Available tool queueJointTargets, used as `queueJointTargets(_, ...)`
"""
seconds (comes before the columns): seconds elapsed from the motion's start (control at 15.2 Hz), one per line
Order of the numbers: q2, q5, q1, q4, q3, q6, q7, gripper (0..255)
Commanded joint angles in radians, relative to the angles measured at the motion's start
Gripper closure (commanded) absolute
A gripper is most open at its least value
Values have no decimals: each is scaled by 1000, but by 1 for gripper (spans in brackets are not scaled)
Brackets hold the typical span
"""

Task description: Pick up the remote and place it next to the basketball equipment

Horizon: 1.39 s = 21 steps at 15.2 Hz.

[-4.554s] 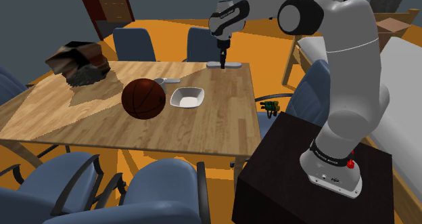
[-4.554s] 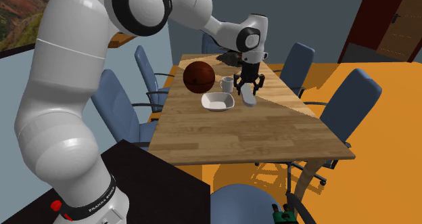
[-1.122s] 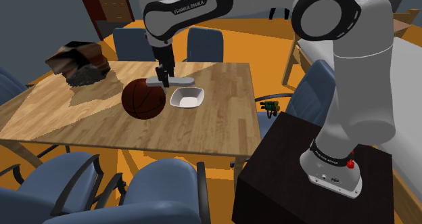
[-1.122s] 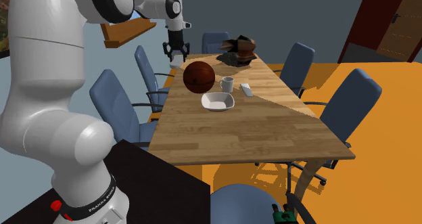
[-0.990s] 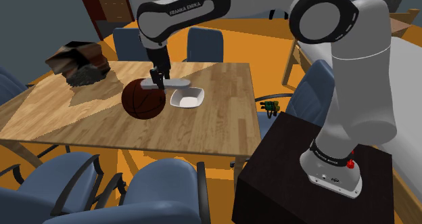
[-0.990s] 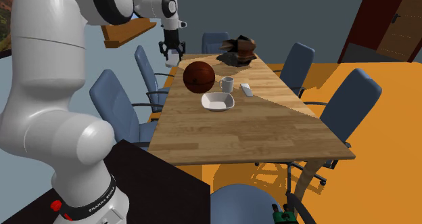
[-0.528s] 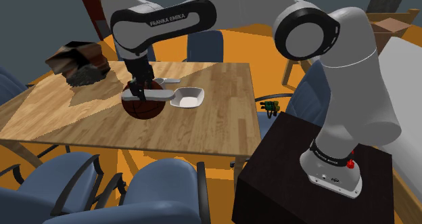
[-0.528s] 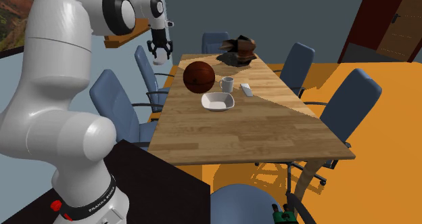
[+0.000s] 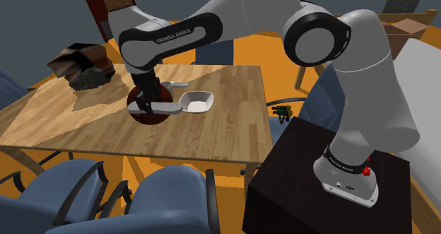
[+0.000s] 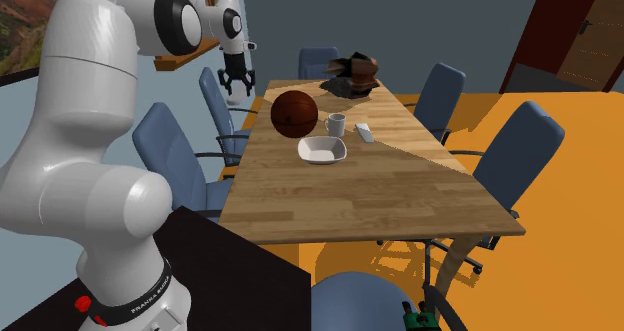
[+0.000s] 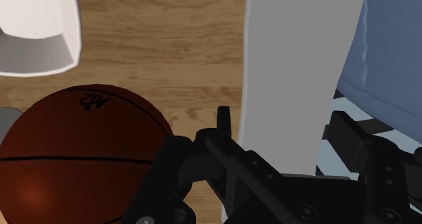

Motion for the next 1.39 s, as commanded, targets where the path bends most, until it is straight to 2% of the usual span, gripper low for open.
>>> queueJointTargets(0.0,2,0,1,-23,0,26,1,255)
queueJointTargets(1.32,87,-2,1,-157,-1,245,-2,255)
